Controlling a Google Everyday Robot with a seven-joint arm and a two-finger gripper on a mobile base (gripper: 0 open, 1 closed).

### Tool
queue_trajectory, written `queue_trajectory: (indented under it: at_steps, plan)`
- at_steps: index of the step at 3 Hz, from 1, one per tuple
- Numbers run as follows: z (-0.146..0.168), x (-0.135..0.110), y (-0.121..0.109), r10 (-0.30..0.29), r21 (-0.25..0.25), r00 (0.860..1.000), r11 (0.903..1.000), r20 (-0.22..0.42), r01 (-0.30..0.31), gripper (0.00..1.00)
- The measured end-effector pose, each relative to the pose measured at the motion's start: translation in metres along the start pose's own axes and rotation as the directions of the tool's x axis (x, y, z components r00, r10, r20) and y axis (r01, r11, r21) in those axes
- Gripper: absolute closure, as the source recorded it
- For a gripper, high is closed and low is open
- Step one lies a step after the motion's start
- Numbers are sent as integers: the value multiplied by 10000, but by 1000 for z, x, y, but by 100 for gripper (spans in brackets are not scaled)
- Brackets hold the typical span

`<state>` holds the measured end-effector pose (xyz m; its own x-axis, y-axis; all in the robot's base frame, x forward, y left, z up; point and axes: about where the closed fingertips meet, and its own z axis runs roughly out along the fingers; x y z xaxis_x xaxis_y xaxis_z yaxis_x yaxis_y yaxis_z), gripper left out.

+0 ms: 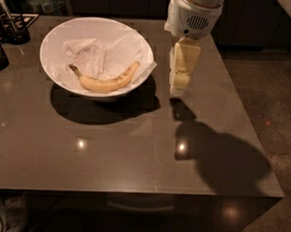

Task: Pick banana from white bowl

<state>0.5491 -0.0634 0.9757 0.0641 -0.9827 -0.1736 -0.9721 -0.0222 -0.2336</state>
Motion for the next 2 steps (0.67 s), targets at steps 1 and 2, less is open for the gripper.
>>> queue_trajectory:
  at_steps: [1, 2]
  plan:
    - [11, -10, -5, 1, -141, 9997, 9999, 237, 2, 0]
    - [26, -31, -26, -276, -331, 9990, 9990, 349, 288, 0]
